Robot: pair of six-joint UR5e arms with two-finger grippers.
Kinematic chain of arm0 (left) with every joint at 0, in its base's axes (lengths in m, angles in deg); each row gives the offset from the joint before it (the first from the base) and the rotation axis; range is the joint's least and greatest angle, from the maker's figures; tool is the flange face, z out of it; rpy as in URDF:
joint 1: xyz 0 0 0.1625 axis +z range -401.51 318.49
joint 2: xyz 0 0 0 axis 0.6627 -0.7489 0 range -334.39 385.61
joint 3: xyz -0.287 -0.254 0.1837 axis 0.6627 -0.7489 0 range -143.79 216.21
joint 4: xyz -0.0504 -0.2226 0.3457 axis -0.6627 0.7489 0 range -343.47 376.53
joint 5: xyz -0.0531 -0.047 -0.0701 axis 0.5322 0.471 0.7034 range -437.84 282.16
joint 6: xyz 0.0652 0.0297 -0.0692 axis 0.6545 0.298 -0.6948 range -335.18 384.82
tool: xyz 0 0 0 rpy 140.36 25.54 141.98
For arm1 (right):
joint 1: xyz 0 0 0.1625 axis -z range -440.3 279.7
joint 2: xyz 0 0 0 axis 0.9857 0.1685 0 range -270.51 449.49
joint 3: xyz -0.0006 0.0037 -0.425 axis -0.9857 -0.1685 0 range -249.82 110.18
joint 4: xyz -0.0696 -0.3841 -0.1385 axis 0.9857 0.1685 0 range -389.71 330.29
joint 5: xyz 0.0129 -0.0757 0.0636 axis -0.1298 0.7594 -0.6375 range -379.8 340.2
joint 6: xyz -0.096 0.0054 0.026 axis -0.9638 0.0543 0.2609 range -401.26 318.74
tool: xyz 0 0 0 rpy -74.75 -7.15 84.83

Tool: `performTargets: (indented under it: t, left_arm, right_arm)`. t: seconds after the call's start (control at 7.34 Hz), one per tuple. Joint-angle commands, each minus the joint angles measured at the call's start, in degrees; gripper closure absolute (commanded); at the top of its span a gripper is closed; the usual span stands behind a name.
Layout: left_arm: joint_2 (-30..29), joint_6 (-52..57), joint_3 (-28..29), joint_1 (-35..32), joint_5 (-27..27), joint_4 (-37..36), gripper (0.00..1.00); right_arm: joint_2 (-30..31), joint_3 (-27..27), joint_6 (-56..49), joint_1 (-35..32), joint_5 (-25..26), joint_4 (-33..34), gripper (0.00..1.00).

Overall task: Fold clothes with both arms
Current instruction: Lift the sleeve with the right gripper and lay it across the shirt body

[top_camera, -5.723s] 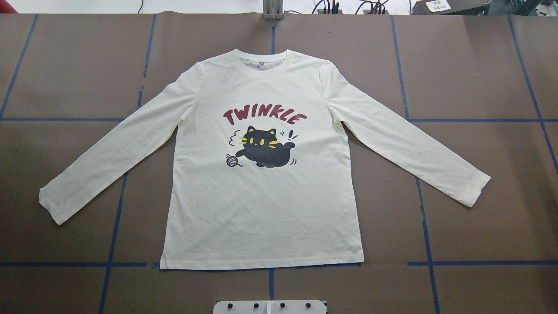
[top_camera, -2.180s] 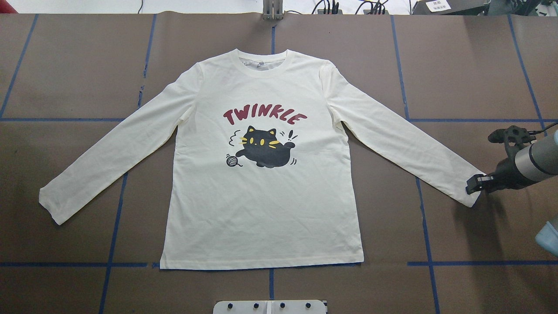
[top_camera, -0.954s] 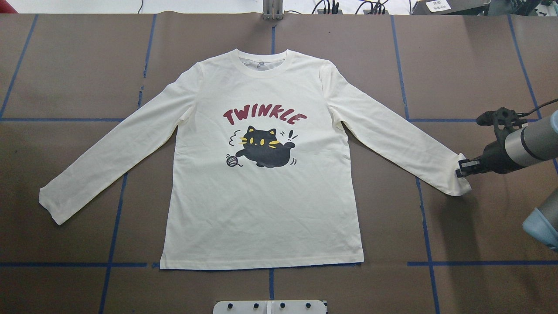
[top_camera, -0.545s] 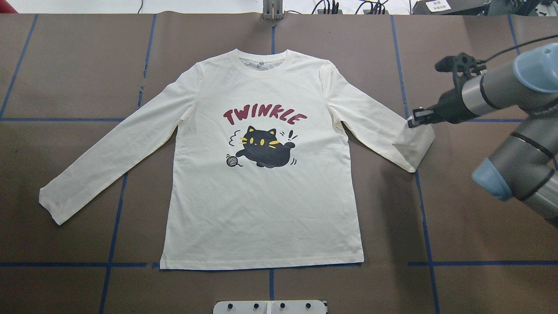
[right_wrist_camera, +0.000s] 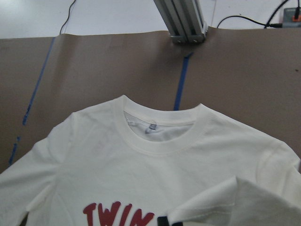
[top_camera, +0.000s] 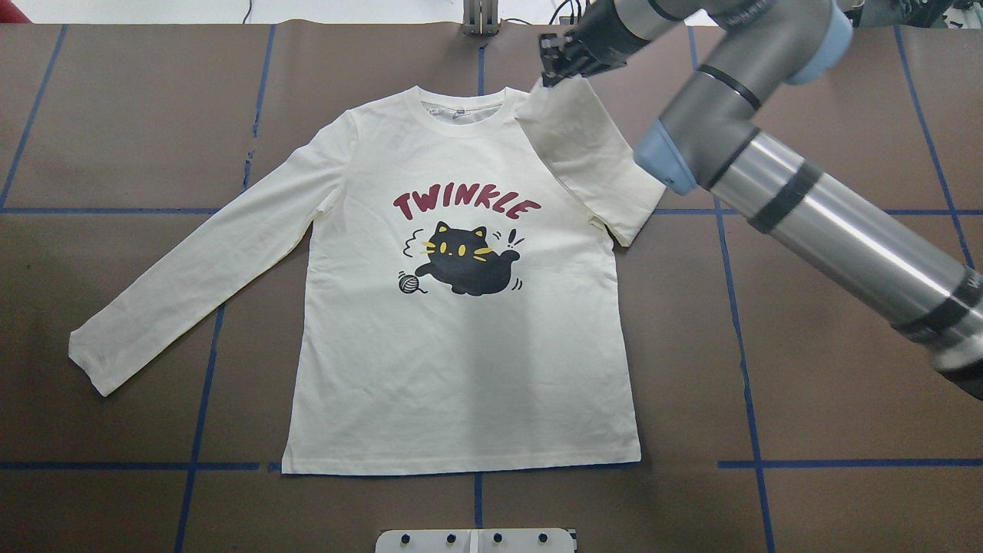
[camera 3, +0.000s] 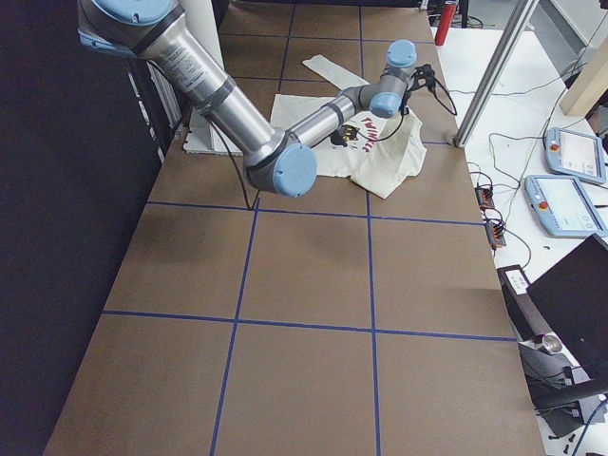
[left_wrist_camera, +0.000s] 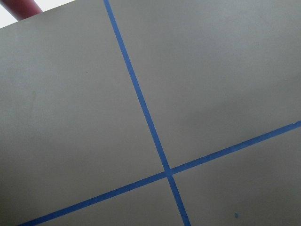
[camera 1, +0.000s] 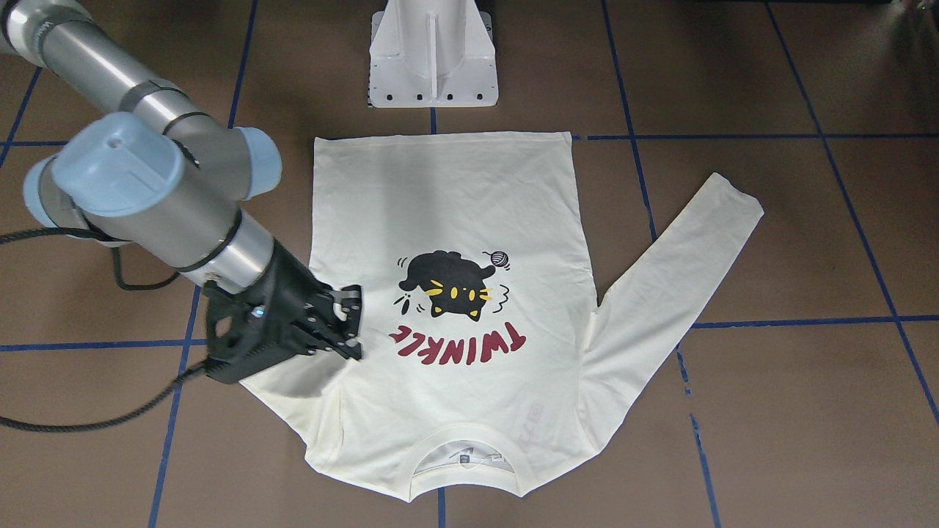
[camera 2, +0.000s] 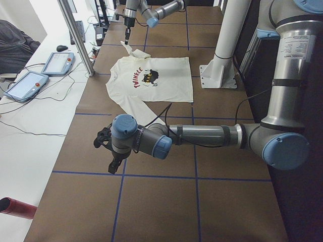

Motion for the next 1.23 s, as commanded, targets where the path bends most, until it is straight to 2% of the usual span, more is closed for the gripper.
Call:
performTargets:
  t: [0.0,0.14,0.27,0.41,0.55,0.82,1.09]
  left_arm:
    - [0.02,0.03,0.25,0.03,0.0,-0.04,0.0]
    - [0.02,0.03,0.25,-0.06,0.0,0.05,0.0]
    - [0.02,0.12,0.25,-0.06,0.0,-0.04,0.0]
    - [0.11,0.21,0.25,-0.06,-0.09,-0.04,0.0]
    - [0.02,0.12,0.6,-0.06,0.0,0.05,0.0]
    - [0.02,-0.05,2.09,-0.06,0.0,1.61,0.0]
    - [-0.33,-0.14,4.81,0.03,0.0,4.16,0.0]
  right_arm:
    - [-17.38,-18.86,0.48,2.62,2.15,-0.15,1.0]
    - [-22.23,-24.41,0.39,6.65,8.78,-0.23,1.0]
    - [-23.41,-26.73,0.3,11.73,16.59,-1.36,1.0]
    - [-24.03,-27.71,0.3,14.92,20.67,-5.03,1.0]
    - [-24.9,-28.07,0.38,16.25,22.63,-7.33,1.0]
    - [-25.0,-28.25,0.82,17.05,22.74,-13.65,1.0]
    - [-24.82,-28.16,0.82,17.41,22.74,-13.77,1.0]
